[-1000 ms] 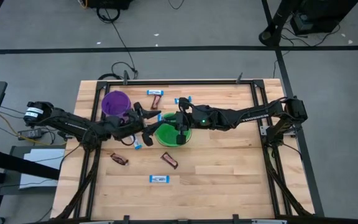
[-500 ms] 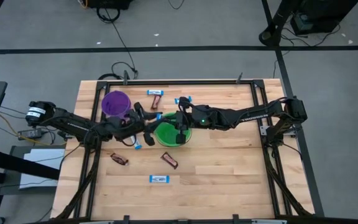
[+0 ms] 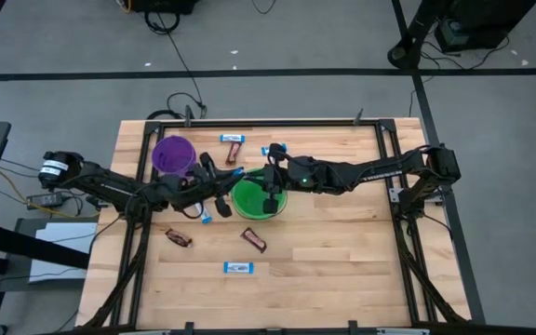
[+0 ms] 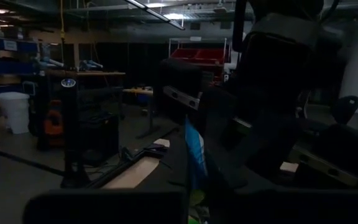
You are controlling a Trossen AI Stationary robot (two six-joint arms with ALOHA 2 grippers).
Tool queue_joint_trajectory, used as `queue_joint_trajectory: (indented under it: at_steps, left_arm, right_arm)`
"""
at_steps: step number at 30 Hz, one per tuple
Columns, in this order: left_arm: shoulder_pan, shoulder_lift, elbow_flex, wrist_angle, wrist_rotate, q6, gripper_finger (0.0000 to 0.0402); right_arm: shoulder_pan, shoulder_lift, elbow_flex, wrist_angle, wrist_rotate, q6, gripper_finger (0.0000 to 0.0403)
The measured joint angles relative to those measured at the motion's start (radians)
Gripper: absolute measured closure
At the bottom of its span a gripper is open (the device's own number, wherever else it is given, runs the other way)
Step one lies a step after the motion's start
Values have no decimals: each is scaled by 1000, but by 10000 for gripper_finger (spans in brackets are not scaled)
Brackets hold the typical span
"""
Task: Sort candy by brand, put in halloween buckets
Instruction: Put the white chocolate bar into the violet bucket
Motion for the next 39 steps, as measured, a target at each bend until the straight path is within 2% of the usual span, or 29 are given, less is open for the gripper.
queue_joint_trajectory:
  at_steps: [6,14,17,22,26,30,36,39]
  left_arm:
    - [3,-28,-3,-10,-17,55,375]
    - [1,-75,0,-7,-14,80,377]
    - [-7,-114,0,-34,75,72,377]
    - [-10,-220,0,-98,348,-55,377]
    - [-3,-320,0,-215,473,-162,377]
    - [8,-379,0,-308,590,-285,375]
    - [8,-392,0,-351,583,-262,373]
    - [8,-421,0,-447,425,-84,373]
  right_arm:
    - [18,-29,0,-100,130,-42,331]
    - [33,-75,-2,-140,190,-47,297]
    - [35,-75,-2,-192,225,-30,295]
    - [34,-71,-2,-302,277,0,296]
    - [34,-71,-2,-368,331,11,295]
    - [33,-71,-2,-380,341,12,296]
    - [33,-71,-2,-355,341,14,296]
    - [33,-71,-2,-357,335,32,297]
